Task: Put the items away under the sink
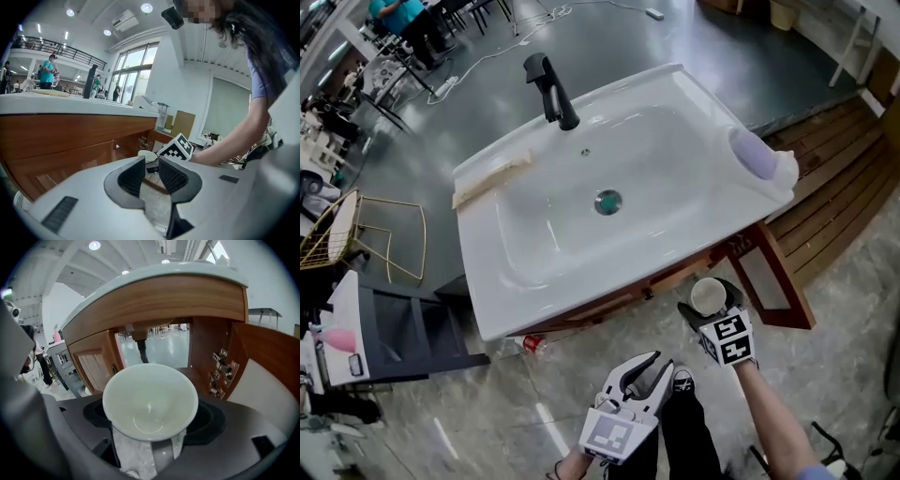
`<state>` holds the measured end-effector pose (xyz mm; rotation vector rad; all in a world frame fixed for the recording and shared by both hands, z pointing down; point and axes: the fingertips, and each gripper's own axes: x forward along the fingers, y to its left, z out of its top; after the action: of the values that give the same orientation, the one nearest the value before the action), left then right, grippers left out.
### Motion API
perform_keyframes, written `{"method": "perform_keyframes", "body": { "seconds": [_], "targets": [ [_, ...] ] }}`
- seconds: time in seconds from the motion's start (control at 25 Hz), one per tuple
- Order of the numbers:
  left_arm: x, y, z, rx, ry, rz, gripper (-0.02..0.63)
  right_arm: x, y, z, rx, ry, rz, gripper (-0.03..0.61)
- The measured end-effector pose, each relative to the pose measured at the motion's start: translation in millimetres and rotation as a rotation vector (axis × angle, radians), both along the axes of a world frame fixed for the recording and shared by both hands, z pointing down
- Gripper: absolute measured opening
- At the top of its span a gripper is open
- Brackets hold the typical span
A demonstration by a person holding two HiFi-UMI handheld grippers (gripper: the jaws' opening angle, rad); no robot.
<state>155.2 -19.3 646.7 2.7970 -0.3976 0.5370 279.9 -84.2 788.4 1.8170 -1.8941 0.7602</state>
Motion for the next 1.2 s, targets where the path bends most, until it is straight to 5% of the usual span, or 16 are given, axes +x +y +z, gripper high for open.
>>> {"method": "perform_keyframes", "body": {
  "seconds": [1.2],
  "targets": [
    [-22.0,-33.4,75.1,0.061,-0.008,0.053,0.098,1.7,-104.6,102.7,0.005,0.086,0.036,0.407]
  ]
}}
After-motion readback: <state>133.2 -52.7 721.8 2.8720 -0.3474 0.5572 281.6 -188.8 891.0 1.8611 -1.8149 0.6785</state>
